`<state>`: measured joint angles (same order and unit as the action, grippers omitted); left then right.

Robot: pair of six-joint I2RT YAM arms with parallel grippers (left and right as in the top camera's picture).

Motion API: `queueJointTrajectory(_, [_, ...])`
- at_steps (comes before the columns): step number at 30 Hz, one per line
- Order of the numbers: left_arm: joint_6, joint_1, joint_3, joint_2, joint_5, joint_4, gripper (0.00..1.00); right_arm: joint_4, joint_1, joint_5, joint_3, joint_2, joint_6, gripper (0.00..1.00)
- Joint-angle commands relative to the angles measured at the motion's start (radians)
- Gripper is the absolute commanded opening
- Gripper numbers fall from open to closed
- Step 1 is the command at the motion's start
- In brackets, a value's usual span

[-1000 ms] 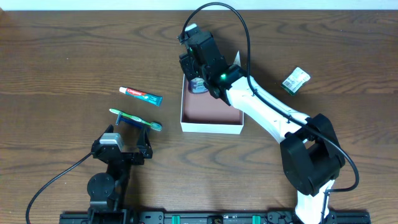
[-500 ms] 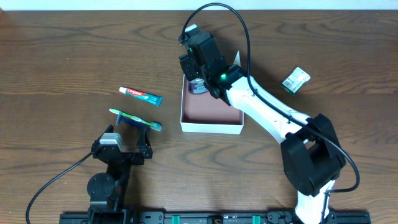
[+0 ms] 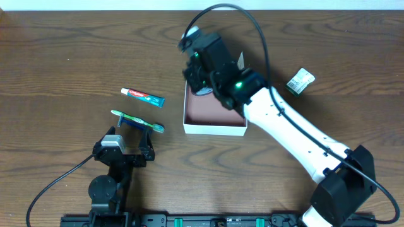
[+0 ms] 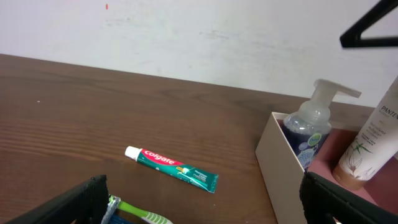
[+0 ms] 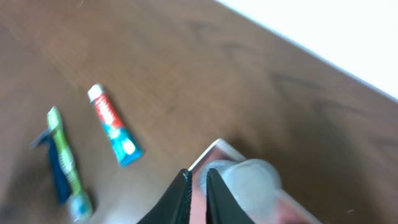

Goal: Pack container
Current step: 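Lower the soap bottle into the box's left side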

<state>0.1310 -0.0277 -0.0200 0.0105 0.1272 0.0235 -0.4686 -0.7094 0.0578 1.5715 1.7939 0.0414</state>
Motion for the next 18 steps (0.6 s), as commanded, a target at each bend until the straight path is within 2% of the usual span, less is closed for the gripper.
queueJointTrajectory(1, [0.002,0.005,0.016,-0.005,0.012,0.036,0.98,-0.045,-0.049,-0.031,0.010,0.011,-0.057,0.06])
queueJointTrajectory(18, [0.002,0.005,0.016,-0.005,0.012,0.036,0.98,-0.048,-0.056,0.076,-0.005,0.177,-0.108,0.01])
